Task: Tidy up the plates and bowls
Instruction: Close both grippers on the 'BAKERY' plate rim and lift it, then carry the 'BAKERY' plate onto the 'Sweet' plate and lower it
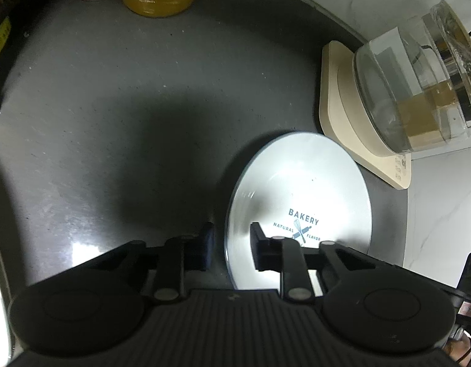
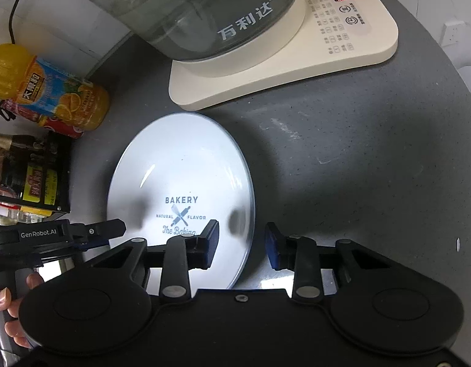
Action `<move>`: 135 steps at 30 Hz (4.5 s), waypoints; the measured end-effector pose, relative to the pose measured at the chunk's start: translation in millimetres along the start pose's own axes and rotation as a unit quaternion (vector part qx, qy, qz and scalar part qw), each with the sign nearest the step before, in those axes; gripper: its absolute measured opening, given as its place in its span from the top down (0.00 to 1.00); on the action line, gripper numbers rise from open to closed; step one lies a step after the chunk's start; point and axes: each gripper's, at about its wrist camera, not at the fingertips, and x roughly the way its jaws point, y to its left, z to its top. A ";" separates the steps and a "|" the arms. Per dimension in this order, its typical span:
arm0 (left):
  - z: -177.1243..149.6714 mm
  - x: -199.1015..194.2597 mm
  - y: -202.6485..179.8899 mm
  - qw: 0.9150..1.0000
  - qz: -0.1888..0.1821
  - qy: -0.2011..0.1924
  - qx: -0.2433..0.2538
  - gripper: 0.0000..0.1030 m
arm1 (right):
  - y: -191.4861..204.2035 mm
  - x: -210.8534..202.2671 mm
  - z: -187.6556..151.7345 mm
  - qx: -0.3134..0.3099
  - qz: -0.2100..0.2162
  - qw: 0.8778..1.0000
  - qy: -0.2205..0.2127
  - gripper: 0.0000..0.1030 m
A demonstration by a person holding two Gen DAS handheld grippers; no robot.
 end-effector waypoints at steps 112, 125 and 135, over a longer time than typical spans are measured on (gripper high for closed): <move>-79.0 -149.6 284.3 0.989 -0.004 -0.070 -0.132 0.92 | 292.8 42.3 -117.6 -0.211 -0.027 0.977 0.006 0.92; -77.3 -191.3 277.6 0.987 0.040 -0.111 -0.108 0.43 | 295.7 47.0 -118.5 -0.217 -0.033 0.976 0.007 0.93; -80.1 -191.6 282.7 0.985 0.036 -0.121 -0.115 0.43 | 297.7 49.0 -118.6 -0.218 -0.035 0.975 0.010 0.93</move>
